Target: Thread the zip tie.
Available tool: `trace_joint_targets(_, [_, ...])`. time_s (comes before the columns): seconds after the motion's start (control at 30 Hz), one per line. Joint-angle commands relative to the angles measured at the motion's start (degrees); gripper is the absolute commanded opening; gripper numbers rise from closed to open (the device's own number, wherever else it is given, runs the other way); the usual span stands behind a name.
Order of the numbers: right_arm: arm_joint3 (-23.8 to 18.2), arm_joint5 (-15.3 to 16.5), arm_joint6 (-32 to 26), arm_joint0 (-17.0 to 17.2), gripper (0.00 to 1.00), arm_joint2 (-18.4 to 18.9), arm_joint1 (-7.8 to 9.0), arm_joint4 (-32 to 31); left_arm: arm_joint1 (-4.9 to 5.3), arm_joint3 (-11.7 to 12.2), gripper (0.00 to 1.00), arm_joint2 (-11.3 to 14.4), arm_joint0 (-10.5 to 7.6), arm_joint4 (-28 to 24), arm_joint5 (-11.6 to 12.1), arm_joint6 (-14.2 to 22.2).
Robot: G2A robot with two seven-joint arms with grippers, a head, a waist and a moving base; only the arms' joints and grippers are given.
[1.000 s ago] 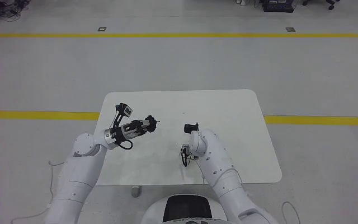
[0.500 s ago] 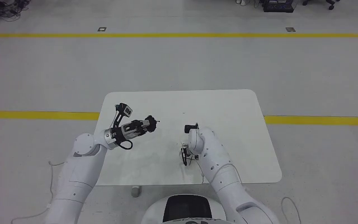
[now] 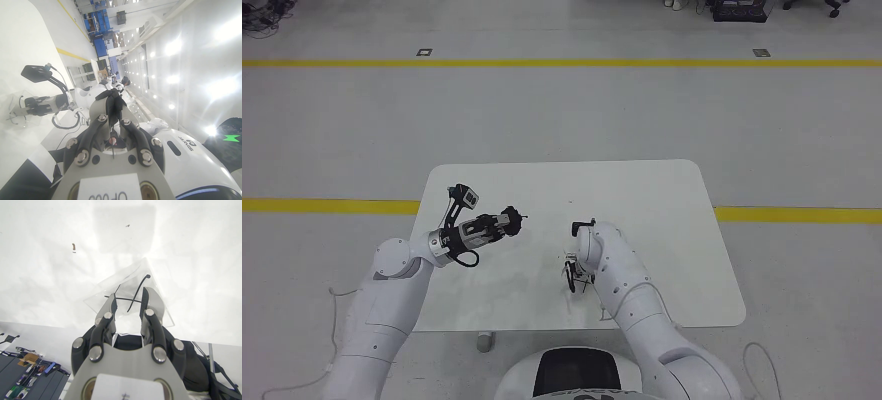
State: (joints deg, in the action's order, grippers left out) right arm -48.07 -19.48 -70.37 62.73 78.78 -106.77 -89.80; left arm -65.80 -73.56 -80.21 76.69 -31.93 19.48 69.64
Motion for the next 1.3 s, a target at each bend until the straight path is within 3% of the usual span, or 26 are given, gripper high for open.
trace_joint_targets(0.0, [0.5, 0.0, 0.1, -0.3, 0.3, 0.2, -0.13, -0.2, 0.0, 0.0, 0.0, 0.0, 0.0, 0.0, 0.0, 0.0])
trace_joint_targets(0.3, [3.4, 0.0, 1.3, -1.8, 0.27, 0.8, -0.5, -0.2, 0.0, 0.0, 0.0, 0.0, 0.0, 0.0, 0.0, 0.0])
trace_joint_targets(0.63, [5.0, 0.0, 2.7, -2.6, 0.17, 1.3, -0.72, -0.2, 0.0, 0.0, 0.0, 0.0, 0.0, 0.0, 0.0, 0.0])
trace_joint_targets(1.27, [3.2, 0.0, 1.2, -1.7, 0.27, -0.8, -0.53, -0.2, 0.0, 0.0, 0.0, 0.0, 0.0, 0.0, 0.0, 0.0])
